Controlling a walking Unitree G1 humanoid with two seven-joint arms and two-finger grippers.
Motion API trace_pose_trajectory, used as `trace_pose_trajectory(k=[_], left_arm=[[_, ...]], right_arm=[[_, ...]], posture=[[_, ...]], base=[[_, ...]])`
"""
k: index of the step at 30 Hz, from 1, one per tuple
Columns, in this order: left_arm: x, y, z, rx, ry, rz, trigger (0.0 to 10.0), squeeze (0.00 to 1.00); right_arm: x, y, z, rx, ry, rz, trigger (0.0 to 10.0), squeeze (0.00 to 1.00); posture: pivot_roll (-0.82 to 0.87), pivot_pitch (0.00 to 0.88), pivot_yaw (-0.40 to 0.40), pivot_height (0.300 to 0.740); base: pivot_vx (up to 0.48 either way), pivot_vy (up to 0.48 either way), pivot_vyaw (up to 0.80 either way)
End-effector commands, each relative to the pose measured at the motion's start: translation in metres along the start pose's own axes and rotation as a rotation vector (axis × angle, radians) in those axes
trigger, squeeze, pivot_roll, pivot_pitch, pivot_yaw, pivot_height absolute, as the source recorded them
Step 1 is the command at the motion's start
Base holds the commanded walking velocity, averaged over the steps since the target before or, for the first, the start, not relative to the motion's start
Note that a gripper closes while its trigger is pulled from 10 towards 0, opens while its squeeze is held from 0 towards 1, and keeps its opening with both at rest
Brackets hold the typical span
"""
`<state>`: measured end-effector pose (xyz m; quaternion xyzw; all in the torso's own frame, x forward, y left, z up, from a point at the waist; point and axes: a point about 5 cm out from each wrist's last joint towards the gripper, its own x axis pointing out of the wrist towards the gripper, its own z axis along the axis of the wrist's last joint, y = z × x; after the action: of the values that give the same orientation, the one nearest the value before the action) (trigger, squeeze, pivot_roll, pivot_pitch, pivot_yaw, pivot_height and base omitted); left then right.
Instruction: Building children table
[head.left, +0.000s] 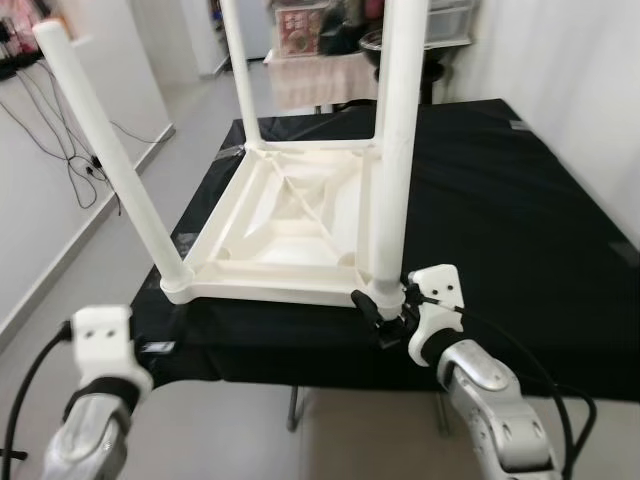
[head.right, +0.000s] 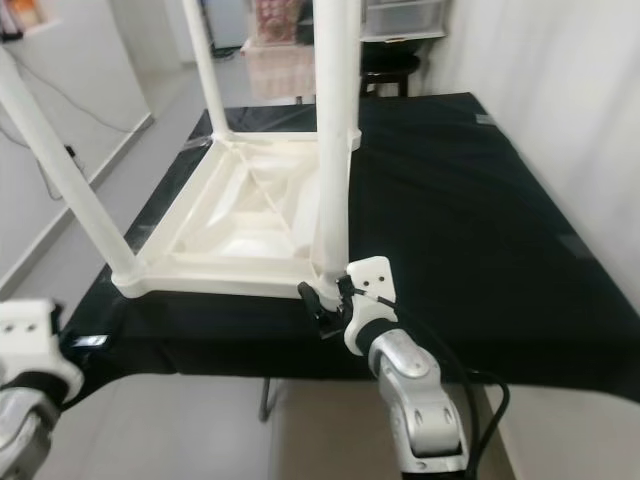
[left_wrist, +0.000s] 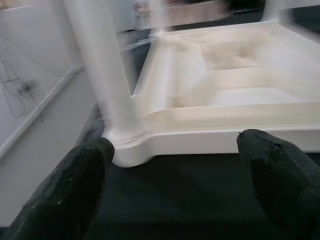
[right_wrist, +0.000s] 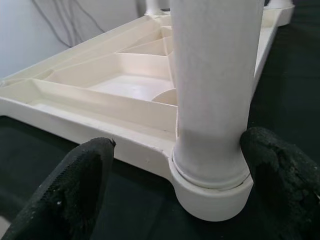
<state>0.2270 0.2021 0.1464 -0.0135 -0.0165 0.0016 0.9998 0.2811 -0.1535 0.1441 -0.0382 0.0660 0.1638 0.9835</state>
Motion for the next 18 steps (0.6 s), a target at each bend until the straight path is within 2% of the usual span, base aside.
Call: trace_pose_trajectory(k=[1, 4, 7, 18], left_arm=[[-0.001, 0.008, 0.001, 0.043, 0.005, 0.019, 10.0, 0.00], [-0.001, 0.007, 0.001, 0.047, 0.002, 0.011, 10.0, 0.00], [-0.001, 0.008, 0.003, 0.043, -0.007, -0.003, 10.0, 0.00], [0.000, 0.013, 0.004, 0.032, -0.014, -0.004, 10.0, 0.00]], right_arm=[[0.005, 0.006, 0.001, 0.002, 0.007, 0.012, 10.0, 0.00], [0.007, 0.002, 0.001, -0.007, 0.014, -0.015, 10.0, 0.00], [0.016, -0.011, 0.008, -0.042, 0.005, -0.114, 10.0, 0.00], [0.037, -0.026, 0.030, -0.068, -0.046, -0.209, 10.0, 0.00]], posture=[[-0.05, 0.055, 0.082, 0.740], [-0.05, 0.054, 0.084, 0.740], [-0.05, 0.051, 0.086, 0.740], [-0.04, 0.051, 0.086, 0.740]], base=[[0.000, 0.000, 0.00], [0.000, 0.000, 0.00], [0.000, 0.000, 0.00], [0.000, 0.000, 0.00]])
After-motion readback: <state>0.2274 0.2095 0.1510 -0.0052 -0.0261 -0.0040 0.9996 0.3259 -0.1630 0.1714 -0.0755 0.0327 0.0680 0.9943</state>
